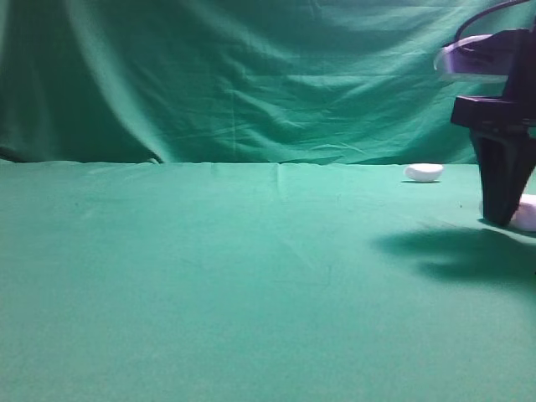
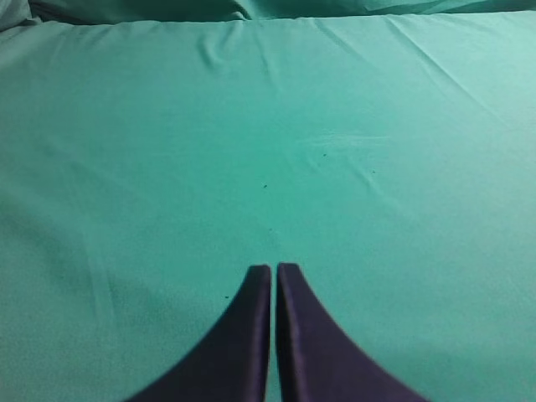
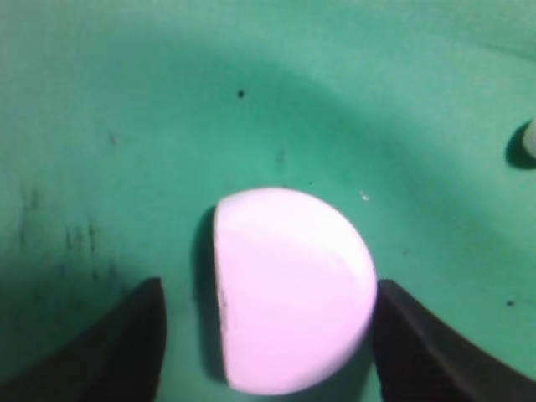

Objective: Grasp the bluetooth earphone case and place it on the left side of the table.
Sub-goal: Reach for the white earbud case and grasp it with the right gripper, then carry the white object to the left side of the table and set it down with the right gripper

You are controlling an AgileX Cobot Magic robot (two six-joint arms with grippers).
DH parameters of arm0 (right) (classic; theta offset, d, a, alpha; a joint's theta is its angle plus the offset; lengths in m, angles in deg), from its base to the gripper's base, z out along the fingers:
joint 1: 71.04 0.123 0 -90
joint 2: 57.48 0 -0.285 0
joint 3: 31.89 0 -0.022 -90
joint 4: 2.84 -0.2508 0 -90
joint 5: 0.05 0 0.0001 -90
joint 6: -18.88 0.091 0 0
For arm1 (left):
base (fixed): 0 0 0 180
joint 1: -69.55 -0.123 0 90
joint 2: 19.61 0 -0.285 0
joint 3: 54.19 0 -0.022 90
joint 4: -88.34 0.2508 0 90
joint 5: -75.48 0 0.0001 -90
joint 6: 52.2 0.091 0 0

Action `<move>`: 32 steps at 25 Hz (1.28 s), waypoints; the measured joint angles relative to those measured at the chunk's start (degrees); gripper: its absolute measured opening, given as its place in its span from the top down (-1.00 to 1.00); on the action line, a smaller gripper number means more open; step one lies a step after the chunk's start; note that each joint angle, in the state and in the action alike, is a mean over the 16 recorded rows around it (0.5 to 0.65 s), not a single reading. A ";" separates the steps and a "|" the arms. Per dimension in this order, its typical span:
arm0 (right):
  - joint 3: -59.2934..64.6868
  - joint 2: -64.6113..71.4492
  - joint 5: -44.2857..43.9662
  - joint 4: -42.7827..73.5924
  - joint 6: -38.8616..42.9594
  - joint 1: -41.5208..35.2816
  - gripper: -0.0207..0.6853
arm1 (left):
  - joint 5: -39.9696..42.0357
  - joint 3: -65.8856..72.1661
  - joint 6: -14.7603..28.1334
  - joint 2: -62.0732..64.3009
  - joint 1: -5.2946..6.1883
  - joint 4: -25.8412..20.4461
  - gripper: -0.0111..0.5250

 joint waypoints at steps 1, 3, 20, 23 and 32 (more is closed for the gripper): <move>-1.33 0.01 -0.83 -0.07 0.00 0.48 0.06 | 0.00 0.00 0.00 0.00 0.00 0.00 0.96; -4.43 0.09 -2.50 -0.42 0.00 1.88 0.08 | 0.00 0.00 0.00 0.00 0.00 0.00 0.96; -46.64 18.52 -11.19 -4.43 -0.10 27.95 0.08 | 0.00 0.00 0.00 0.00 0.00 0.00 0.96; -52.40 24.10 -11.28 -4.52 -0.13 31.35 0.08 | 0.00 0.00 0.00 0.00 0.00 0.00 0.96; -60.15 34.87 -10.19 -4.72 -0.19 36.32 0.01 | 0.00 0.00 0.00 0.00 0.00 0.00 0.96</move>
